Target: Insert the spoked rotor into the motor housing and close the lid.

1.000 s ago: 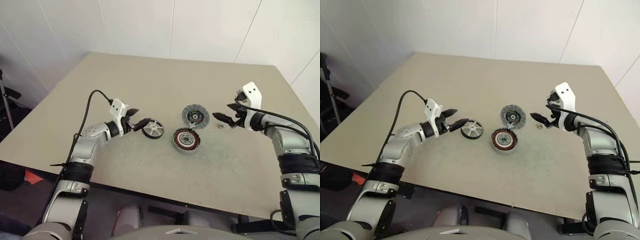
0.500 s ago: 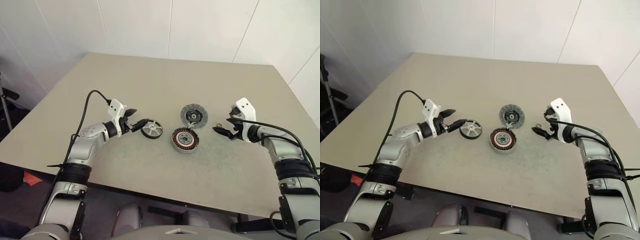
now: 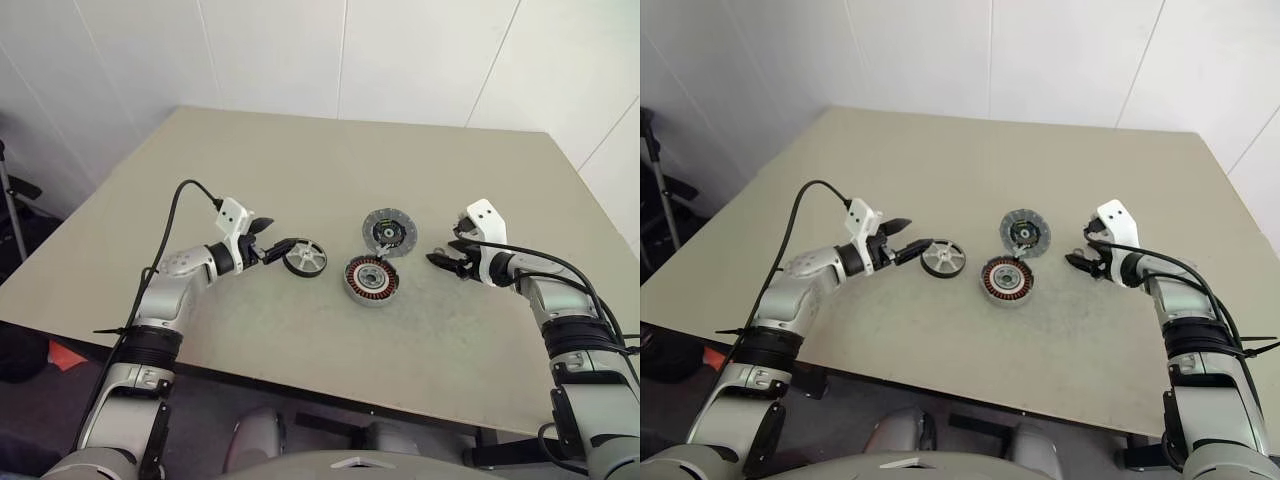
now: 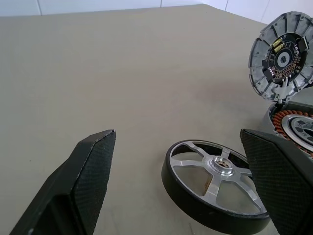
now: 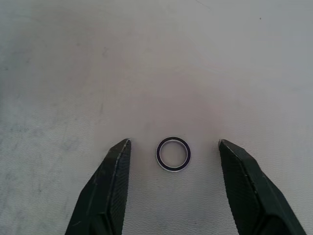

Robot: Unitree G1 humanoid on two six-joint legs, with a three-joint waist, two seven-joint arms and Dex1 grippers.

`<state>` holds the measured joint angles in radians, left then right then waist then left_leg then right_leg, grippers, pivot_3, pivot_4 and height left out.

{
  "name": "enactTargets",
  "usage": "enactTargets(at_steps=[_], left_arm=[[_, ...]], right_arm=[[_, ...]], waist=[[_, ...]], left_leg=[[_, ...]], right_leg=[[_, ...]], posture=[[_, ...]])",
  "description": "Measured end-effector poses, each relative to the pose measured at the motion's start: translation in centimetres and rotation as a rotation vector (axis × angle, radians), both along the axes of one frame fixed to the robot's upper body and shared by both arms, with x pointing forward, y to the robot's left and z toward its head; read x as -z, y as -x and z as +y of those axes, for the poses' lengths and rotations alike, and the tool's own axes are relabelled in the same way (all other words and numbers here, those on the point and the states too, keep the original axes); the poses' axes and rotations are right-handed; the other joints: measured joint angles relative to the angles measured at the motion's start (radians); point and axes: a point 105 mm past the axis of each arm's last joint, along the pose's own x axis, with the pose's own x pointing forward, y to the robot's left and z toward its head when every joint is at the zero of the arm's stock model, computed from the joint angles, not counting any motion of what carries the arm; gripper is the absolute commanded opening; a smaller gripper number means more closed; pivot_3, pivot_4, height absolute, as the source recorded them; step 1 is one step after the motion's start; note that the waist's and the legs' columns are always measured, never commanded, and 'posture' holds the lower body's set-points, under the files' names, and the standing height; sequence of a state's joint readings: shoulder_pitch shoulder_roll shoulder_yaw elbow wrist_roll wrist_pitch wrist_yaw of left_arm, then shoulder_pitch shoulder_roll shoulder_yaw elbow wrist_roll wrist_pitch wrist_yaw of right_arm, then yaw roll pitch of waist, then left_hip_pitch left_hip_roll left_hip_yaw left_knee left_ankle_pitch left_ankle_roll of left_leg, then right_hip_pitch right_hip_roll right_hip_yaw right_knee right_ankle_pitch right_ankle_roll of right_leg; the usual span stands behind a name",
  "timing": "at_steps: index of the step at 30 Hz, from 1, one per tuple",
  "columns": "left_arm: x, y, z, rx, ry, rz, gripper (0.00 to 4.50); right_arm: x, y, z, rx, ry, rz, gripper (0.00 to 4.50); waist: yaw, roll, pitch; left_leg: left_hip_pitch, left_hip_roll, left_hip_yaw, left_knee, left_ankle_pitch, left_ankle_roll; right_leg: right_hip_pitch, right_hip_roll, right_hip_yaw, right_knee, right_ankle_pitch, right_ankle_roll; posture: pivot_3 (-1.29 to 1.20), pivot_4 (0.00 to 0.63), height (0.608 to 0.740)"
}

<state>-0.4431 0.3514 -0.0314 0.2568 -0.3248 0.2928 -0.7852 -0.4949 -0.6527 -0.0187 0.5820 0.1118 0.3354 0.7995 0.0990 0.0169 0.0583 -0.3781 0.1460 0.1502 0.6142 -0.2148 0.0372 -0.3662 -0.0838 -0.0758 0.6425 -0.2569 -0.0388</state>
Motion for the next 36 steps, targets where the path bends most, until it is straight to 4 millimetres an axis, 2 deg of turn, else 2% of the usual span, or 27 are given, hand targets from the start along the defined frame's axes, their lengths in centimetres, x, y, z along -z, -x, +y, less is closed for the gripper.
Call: enactTargets(at_steps=[5, 8, 13, 22, 26, 29, 31, 33, 36], left_arm=[[-0.3, -0.1, -0.1, 0.002, -0.002, -0.009, 4.30], [-0.7, -0.3, -0.2, 0.005, -0.004, -0.021, 4.30], [-0.7, -0.3, -0.1, 0.004, -0.010, -0.022, 4.30], [-0.6, -0.3, -0.1, 0.003, -0.015, -0.023, 4.30], [-0.6, -0.4, -0.1, 0.002, -0.016, -0.024, 4.30], [-0.7, -0.4, 0.0, 0.000, -0.017, -0.026, 4.30], [-0.7, -0.4, -0.1, 0.000, -0.017, -0.029, 4.30], [-0.7, -0.4, 0.0, -0.001, -0.017, -0.030, 4.30], [-0.7, -0.4, -0.1, -0.001, -0.013, -0.030, 4.30]], right_arm=[[-0.1, -0.1, -0.1, -0.011, 0.036, -0.016, 2.61], [0.0, -0.1, -0.1, -0.010, 0.037, -0.016, 2.09], [0.1, -0.1, 0.0, -0.019, 0.056, -0.015, 0.57], [0.1, -0.3, -0.1, -0.007, 0.062, -0.015, 0.56], [-0.4, -0.9, -1.2, 0.073, 0.100, -0.047, 0.56], [-2.1, -1.9, -2.3, 0.153, 0.133, -0.114, 0.56], [-4.1, -2.4, -2.5, 0.169, 0.127, -0.167, 0.56], [-6.0, -2.7, -1.9, 0.155, 0.099, -0.215, 0.56], [-9.0, -2.9, 0.2, 0.080, 0.038, -0.279, 0.56]], waist=[[0.000, 0.000, 0.000], [0.000, 0.000, 0.000], [0.000, 0.000, 0.000], [0.000, 0.000, 0.000], [0.000, 0.000, 0.000], [-0.004, 0.000, 0.000], [-0.006, 0.000, 0.000], [-0.006, 0.000, 0.000], [-0.003, 0.001, 0.000]], left_leg=[[0.000, 0.000, 0.000, 0.000, -0.001, -0.001], [0.001, 0.000, 0.000, 0.000, -0.001, -0.001], [0.001, 0.000, 0.000, 0.000, -0.001, -0.001], [0.002, 0.000, 0.000, 0.000, -0.001, -0.002], [0.002, 0.000, 0.000, -0.001, -0.001, -0.002], [-0.001, 0.000, 0.000, -0.002, 0.001, -0.004], [-0.003, 0.001, 0.001, -0.003, 0.002, -0.001], [-0.004, 0.003, 0.001, -0.003, 0.002, -0.001], [-0.005, 0.006, 0.001, -0.003, 0.002, 0.000]], right_leg=[[0.000, 0.000, 0.000, 0.000, 0.000, 0.000], [0.001, 0.000, 0.000, 0.000, 0.000, 0.000], [0.001, 0.000, 0.000, 0.000, 0.000, 0.000], [0.003, 0.000, 0.000, -0.001, 0.000, 0.000], [0.001, 0.000, 0.000, -0.001, 0.000, 0.000], [-0.002, 0.000, 0.000, -0.001, 0.000, 0.000], [-0.005, 0.001, 0.000, -0.001, 0.000, 0.000], [-0.006, 0.003, 0.000, -0.002, 0.000, 0.000], [-0.007, 0.005, 0.000, -0.002, 0.000, 0.000]], posture=[[0.00, 0.000, 0.740], [0.00, 0.000, 0.740], [0.00, 0.000, 0.740], [0.00, 0.000, 0.740], [0.00, 0.000, 0.740], [0.00, 0.000, 0.740], [0.00, 0.000, 0.740], [0.00, 0.000, 0.740], [0.00, 0.000, 0.740]])
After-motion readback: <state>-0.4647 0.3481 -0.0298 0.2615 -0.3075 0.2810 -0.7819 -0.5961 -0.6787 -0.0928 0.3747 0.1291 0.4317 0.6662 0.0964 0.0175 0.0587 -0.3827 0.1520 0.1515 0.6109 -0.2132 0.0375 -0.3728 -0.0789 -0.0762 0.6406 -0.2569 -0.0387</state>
